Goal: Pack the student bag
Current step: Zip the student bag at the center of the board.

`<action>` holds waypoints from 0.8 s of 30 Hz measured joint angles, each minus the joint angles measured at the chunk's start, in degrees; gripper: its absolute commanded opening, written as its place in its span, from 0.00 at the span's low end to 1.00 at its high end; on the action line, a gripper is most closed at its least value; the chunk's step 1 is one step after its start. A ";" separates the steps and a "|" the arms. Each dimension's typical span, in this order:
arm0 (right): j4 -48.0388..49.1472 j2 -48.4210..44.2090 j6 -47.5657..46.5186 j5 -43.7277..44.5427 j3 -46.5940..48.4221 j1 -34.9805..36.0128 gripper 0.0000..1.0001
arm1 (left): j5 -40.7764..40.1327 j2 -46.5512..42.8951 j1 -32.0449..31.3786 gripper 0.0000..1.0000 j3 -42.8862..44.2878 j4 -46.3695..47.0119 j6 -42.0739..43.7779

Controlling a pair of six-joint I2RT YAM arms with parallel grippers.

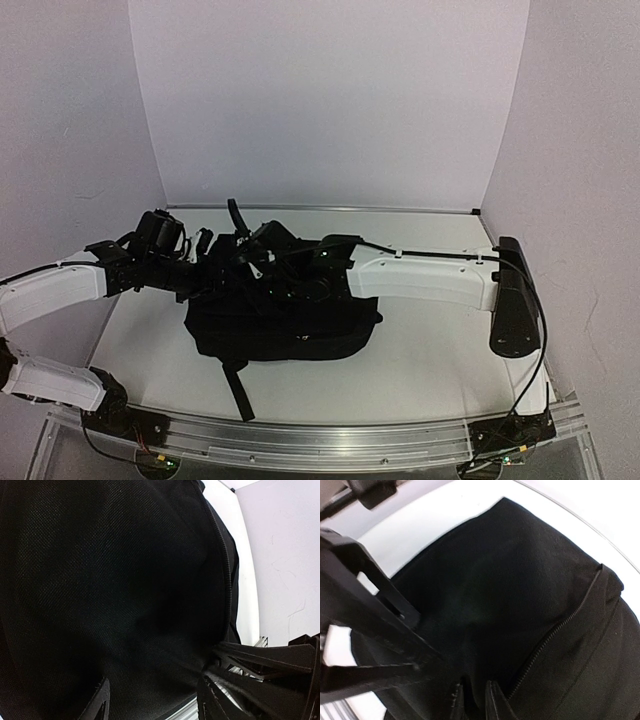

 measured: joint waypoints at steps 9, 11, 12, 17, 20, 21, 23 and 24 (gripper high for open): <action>-1.66 0.02 2.64 6.28 0.72 0.03 0.00 | 2.22 -0.16 -0.81 0.64 -0.01 0.96 4.62; -1.69 0.02 3.94 7.04 0.72 -0.01 0.00 | 3.76 -0.17 -1.58 0.62 -0.07 3.04 4.83; -1.67 0.02 4.65 6.95 0.72 -0.12 0.00 | 4.42 -0.17 -1.88 0.60 -0.16 4.28 4.78; 0.04 -0.94 7.80 1.48 -0.40 -2.08 0.00 | 7.37 -0.24 -3.35 0.51 -1.71 12.43 4.64; 3.00 -3.61 9.91 -4.47 -4.02 -4.56 0.00 | 8.38 -0.22 -3.71 0.47 -1.85 15.19 4.90; 4.43 -4.80 10.77 -6.91 -5.71 -5.56 0.00 | 8.69 -0.20 -3.85 0.47 -1.86 16.19 4.92; 7.35 -7.24 12.52 -11.69 -9.21 -7.61 0.00 | 9.31 -0.12 -3.94 0.47 -1.86 17.83 5.05; 9.01 -8.45 13.38 -14.17 -10.90 -8.71 0.00 | 9.61 -0.07 -3.97 0.46 -1.86 18.57 5.14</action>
